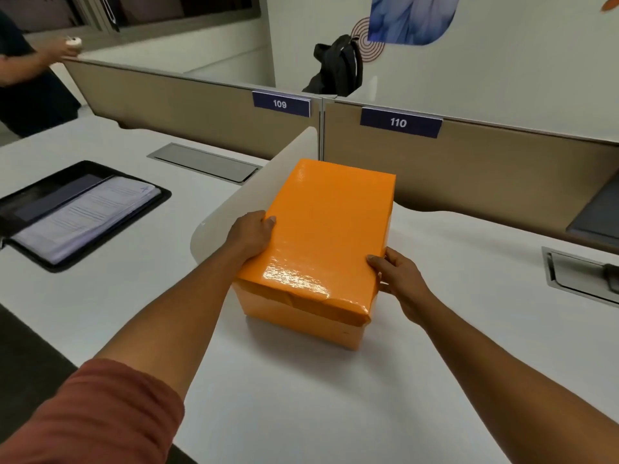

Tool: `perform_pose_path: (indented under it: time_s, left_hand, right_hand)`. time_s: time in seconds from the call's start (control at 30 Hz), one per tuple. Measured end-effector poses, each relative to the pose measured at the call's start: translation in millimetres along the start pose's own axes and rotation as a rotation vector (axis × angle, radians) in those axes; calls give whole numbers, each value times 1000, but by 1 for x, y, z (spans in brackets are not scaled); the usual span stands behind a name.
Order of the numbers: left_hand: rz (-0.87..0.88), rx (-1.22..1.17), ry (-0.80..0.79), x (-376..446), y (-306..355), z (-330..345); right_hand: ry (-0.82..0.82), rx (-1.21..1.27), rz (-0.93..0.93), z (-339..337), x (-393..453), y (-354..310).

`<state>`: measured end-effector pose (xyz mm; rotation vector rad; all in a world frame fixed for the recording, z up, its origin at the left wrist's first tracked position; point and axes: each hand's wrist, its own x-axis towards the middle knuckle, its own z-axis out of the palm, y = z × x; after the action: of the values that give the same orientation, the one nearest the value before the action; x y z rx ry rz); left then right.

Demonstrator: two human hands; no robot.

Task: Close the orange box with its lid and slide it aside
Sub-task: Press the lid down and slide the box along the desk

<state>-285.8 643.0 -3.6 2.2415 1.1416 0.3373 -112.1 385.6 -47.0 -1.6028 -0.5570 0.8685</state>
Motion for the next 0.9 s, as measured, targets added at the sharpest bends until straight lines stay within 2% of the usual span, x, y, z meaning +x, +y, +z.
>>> perform_pose_path:
  time_s: [0.1,0.2,0.33,0.53,0.77,0.9]
  left_hand:
    - [65,168,19,4,-4,6]
    - [147,333,148,6,-5,9]
    - [220,397,269,3,2,9]
    - [152,499,134,-14,9,12]
    - [-36,461,145,-42,24,24]
    - [-61,449,70,-48,22,28]
  right_hand:
    - [52,41,16,12,7,5]
    - [148,42,28,20,12,3]
    - [80,7,-10,31,12,-4]
    - [19,-77,41,53,11,-11]
    - [-81,-140,167,60,10,-27]
    - [-161,-156,225,54,6,-36]
